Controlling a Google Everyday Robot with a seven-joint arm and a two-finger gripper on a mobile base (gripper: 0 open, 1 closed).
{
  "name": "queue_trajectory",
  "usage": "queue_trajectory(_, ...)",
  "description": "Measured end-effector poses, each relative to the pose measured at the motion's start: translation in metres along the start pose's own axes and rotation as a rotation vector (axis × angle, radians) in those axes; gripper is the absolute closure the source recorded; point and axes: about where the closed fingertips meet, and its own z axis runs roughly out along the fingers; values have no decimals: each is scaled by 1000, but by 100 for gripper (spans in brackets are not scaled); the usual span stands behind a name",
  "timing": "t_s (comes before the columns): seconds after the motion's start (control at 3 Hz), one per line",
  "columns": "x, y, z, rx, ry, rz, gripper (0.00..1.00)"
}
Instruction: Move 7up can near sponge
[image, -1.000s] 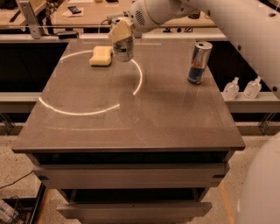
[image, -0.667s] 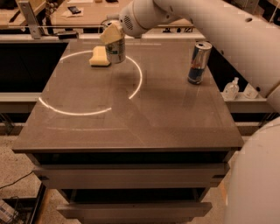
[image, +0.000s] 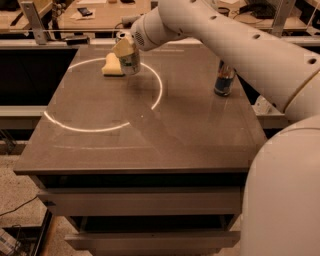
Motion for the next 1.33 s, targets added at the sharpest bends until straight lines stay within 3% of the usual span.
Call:
queue_trajectory(0.67,8,-2,25,3,-3,-54,100)
queue_trajectory(1.0,15,-3,36,-43,7,-64,100)
queue_trajectory(1.33,14,-2,37,-45,7,-67,81)
